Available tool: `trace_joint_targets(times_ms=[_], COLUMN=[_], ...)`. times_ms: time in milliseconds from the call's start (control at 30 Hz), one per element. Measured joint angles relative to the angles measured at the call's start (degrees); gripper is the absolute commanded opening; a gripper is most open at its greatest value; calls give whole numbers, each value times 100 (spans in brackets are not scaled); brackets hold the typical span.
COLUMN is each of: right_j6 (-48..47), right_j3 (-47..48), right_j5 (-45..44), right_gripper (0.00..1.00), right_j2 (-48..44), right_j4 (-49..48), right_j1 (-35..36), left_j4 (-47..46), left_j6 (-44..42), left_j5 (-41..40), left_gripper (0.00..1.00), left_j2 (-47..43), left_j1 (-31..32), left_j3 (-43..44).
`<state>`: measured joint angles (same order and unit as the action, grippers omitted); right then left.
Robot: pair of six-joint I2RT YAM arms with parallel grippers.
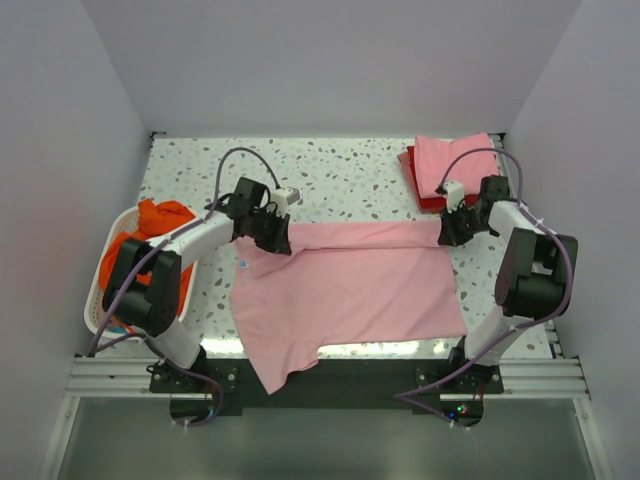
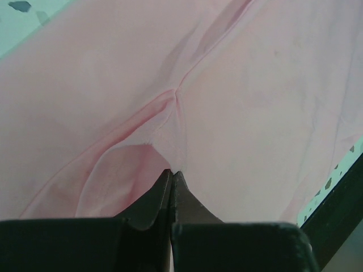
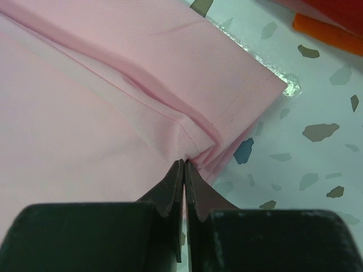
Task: Fold and stack the t-shirts
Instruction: Fold the tshirt
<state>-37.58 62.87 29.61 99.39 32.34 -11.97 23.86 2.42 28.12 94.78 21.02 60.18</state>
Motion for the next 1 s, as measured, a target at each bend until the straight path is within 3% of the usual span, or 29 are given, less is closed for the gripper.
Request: trace_joint_targets(times_ms=[200,300,367,433,533,633,833,1000], right_j6=[-85,-227,-374,-577,-881,-1106,-1228,-1110], right_j3=[0,0,0,-2,-7,0,431,715], right_j5=[11,11,9,9,20,98,654,994], right_gripper=[9,19,32,37,37,35,24,21], right_j2=[0,0,0,-2,-22,-83,-101,-2], right_j4=[26,114,195,319,546,809,1397,1471], right_j1=[-9,-17,-52,-138,-356,-579,-555,-179], left_j4=[55,70,70,76,151,212,415,267], left_j6=[4,2,2,0,-4,-4,76,468], left_j5=[94,136,168,188,243,339,452,-55], left_gripper=[2,5,9,16,29,35,35,32], left_j2=[-20,-20,-22,-24,-35,-63,-227,-1235], left_j1=[116,144,164,192,267,385,603,608], left_j3=[-332,-354,-354,-365,-391,-448,-538,-918])
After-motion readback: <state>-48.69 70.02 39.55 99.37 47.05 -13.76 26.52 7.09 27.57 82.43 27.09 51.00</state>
